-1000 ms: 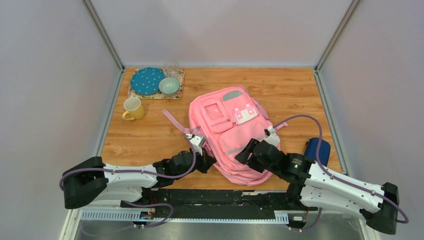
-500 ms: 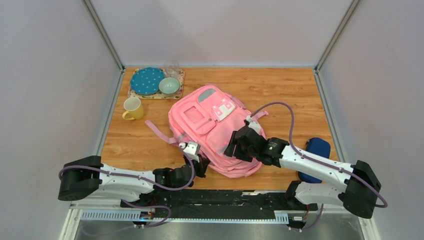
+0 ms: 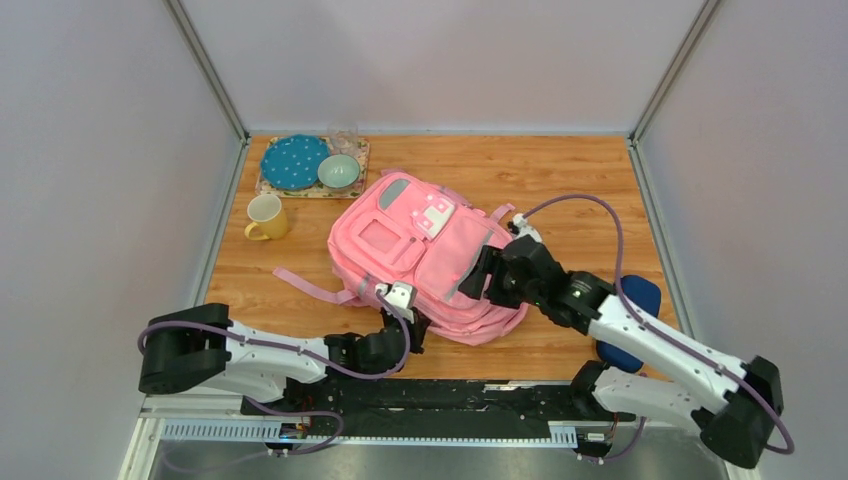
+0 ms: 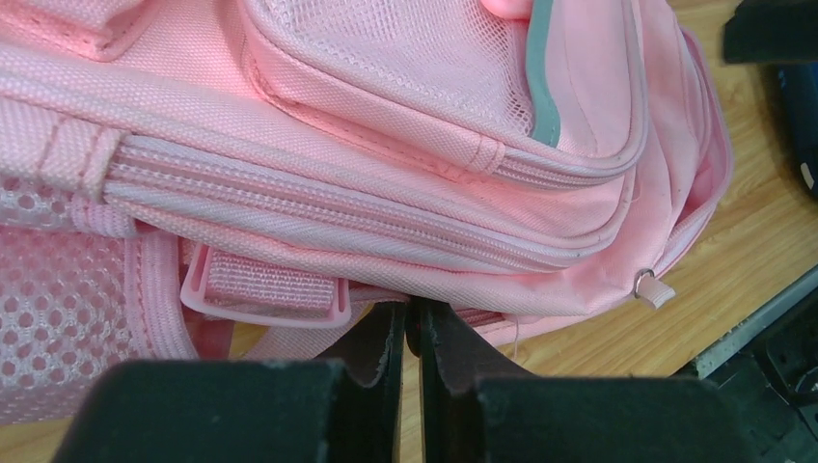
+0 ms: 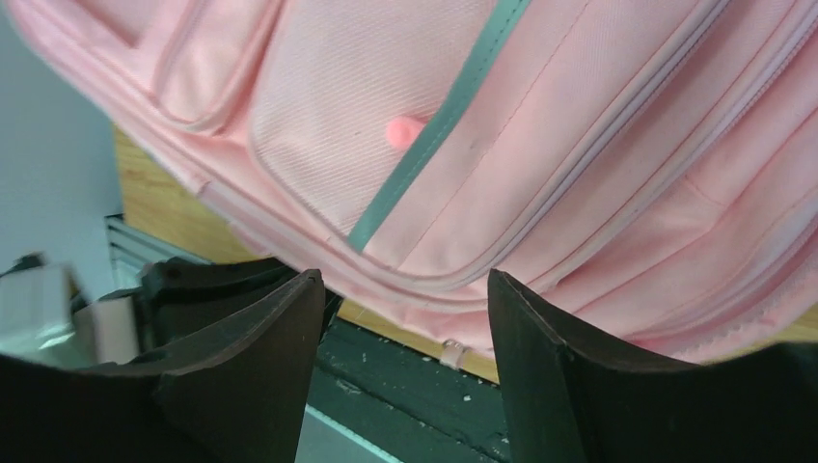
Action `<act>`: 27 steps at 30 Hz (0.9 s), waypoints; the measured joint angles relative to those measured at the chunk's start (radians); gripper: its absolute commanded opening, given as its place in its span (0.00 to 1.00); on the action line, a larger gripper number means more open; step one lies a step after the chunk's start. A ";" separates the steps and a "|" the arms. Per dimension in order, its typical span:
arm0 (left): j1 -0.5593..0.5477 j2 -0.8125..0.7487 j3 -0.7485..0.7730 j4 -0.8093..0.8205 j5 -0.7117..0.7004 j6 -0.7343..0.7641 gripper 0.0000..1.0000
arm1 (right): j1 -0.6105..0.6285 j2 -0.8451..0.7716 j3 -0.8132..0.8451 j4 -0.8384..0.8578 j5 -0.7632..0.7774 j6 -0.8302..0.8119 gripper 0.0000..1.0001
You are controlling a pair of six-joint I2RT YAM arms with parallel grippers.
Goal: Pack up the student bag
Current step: Zip the student bag at the center of the board.
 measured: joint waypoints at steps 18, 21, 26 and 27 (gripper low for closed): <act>0.093 0.153 0.068 0.158 0.341 0.182 0.00 | 0.233 -0.461 -0.319 0.005 0.012 0.386 0.40; 0.093 0.161 0.086 0.155 0.383 0.228 0.00 | 0.256 -0.375 -0.317 0.023 0.048 0.406 0.39; 0.093 0.144 0.084 0.146 0.424 0.305 0.00 | 0.283 -0.274 -0.299 -0.004 0.106 0.416 0.39; 0.093 0.138 0.082 0.145 0.430 0.321 0.00 | 0.283 -0.269 -0.290 -0.011 0.116 0.416 0.38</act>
